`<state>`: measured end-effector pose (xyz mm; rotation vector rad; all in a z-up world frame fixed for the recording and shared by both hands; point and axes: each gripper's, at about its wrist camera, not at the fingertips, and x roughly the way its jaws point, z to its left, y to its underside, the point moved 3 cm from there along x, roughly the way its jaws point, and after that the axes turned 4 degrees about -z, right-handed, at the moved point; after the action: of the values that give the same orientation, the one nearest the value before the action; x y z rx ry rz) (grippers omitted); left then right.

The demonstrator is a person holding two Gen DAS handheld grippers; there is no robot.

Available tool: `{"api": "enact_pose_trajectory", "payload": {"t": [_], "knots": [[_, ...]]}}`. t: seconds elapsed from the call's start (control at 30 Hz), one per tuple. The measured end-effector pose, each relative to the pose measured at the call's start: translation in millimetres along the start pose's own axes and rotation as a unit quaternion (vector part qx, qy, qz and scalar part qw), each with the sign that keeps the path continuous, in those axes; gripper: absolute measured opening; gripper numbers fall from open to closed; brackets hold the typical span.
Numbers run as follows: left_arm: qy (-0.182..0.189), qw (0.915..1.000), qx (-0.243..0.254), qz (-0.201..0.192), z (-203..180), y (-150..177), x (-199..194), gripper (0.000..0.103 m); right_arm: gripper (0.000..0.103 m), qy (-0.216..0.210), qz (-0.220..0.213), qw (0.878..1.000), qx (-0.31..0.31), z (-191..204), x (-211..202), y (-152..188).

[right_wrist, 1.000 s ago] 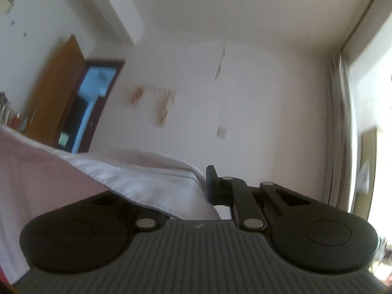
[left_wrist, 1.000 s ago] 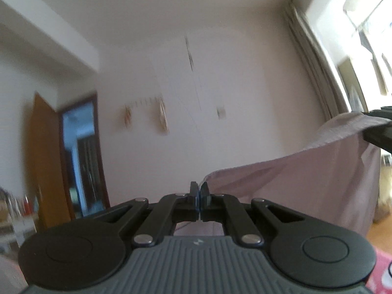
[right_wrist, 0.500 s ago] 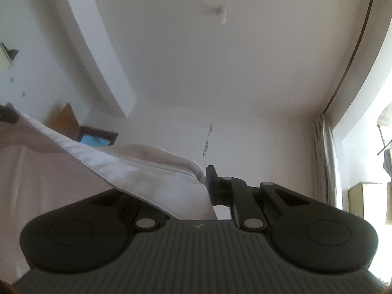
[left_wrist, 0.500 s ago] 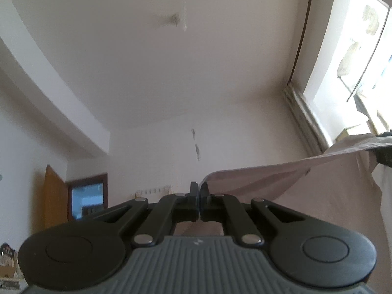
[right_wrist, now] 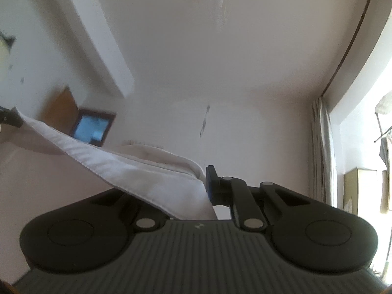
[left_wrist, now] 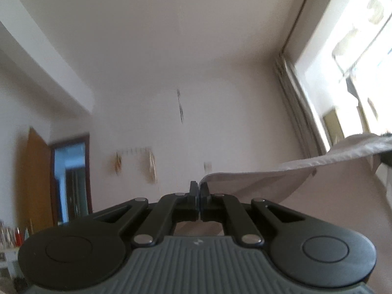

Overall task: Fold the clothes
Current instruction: 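Lift the white shirt high with both grippers and shake it out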

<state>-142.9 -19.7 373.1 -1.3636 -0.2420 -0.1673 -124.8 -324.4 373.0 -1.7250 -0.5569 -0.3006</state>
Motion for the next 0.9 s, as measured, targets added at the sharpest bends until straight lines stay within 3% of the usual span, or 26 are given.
{"api": "enact_pose_trajectory", "payload": {"t": [0.23,0.47,0.63,0.73,0.9], "knots": [[0.016,0.9897,0.018,0.141,-38.1,115.3,136.9,0.002,0.008,-0.01,0.137,0.99,-0.018,-2.3,86.2,121.9],[0.021,0.9632,0.054,0.263,-63.8,270.8,219.7,0.002,0.008,-0.017,0.295,0.955,-0.018,8.2,170.0,290.2],[0.012,0.9477,0.081,0.308,-71.6,338.1,267.4,0.002,0.008,-0.016,0.348,0.937,-0.025,24.6,209.8,380.0],[0.004,0.9417,0.096,0.323,-75.0,362.9,308.3,0.002,0.008,-0.015,0.369,0.929,-0.017,32.3,239.0,418.4],[-0.011,0.9294,0.115,0.351,-90.0,412.5,338.2,0.002,0.008,-0.023,0.41,0.912,-0.001,44.7,277.3,476.9]]}}
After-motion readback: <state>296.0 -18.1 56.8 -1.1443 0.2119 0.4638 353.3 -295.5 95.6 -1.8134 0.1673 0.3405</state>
